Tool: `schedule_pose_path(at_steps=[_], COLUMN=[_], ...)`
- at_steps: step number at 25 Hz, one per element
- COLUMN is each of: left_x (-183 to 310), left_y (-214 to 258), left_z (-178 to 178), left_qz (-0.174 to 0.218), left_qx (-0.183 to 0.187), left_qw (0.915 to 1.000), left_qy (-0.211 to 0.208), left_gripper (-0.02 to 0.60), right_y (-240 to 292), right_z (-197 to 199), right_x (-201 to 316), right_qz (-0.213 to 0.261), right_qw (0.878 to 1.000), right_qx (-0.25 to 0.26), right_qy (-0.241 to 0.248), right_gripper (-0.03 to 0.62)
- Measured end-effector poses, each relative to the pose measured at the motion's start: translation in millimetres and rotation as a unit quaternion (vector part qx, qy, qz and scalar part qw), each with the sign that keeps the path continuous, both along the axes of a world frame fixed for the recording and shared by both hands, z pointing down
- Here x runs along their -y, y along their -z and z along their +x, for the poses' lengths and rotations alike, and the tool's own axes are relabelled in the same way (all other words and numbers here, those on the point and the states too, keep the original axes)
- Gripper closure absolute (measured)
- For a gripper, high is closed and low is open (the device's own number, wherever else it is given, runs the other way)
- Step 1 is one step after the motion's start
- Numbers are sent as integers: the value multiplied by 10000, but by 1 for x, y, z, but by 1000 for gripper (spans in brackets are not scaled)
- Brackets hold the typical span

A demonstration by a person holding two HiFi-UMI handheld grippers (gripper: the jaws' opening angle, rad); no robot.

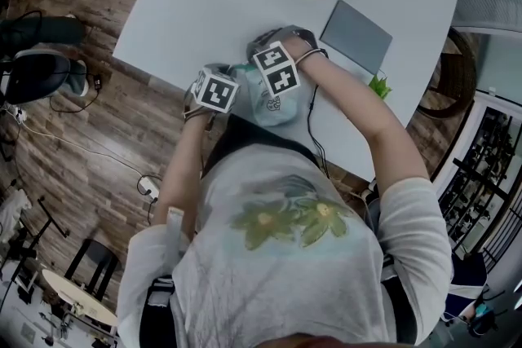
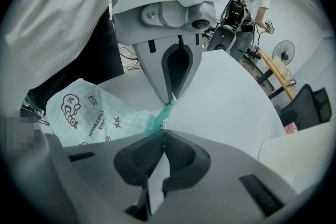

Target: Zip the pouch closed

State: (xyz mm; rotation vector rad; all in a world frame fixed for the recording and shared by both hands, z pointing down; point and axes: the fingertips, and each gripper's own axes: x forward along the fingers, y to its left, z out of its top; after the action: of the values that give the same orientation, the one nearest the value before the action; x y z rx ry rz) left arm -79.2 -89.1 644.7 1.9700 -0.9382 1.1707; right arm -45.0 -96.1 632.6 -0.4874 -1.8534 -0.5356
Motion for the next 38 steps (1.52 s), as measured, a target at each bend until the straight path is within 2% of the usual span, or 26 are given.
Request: schedule_pose_path(at_steps=[8, 11, 15, 26, 29, 32, 34, 36, 38], left_x=[-5, -1, -5, -5, 0, -4, -1, 2, -1], left_y=[-2, 2, -4, -3, 3, -2, 0, 3, 1], left_z=[5, 0, 5, 5, 0, 5, 2, 0, 4], left_qz=[-80, 6, -90, -47, 74, -27, 16, 71, 2], left_qx=[-102, 2, -134, -122, 31, -76, -18, 47, -54], left_qw=[9999, 10000, 9999, 9999, 10000, 9999, 10000, 9999, 10000], left_qy=[2, -5, 25, 63, 53, 66, 64, 61, 71], left_gripper=[557, 557, 557, 557, 557, 556, 555, 556, 556], right_y=[1, 1, 2, 4, 5, 3, 0, 1, 2], right_z=[8, 10, 10, 18, 19, 22, 25, 28, 30], right_x=[1, 2, 3, 2, 2, 3, 5, 6, 7], right_qz=[54, 78, 70, 136, 135, 223, 329, 327, 309], right_qw=[9999, 9999, 9999, 9997, 9997, 9994, 9988, 9988, 9989], right_qx=[-91, -125, -104, -180, -167, -263, -357, -365, -361], right_qy=[11, 3, -66, -70, -90, -7, 89, 60, -1], right_gripper=[576, 577, 577, 576, 577, 576, 577, 577, 576])
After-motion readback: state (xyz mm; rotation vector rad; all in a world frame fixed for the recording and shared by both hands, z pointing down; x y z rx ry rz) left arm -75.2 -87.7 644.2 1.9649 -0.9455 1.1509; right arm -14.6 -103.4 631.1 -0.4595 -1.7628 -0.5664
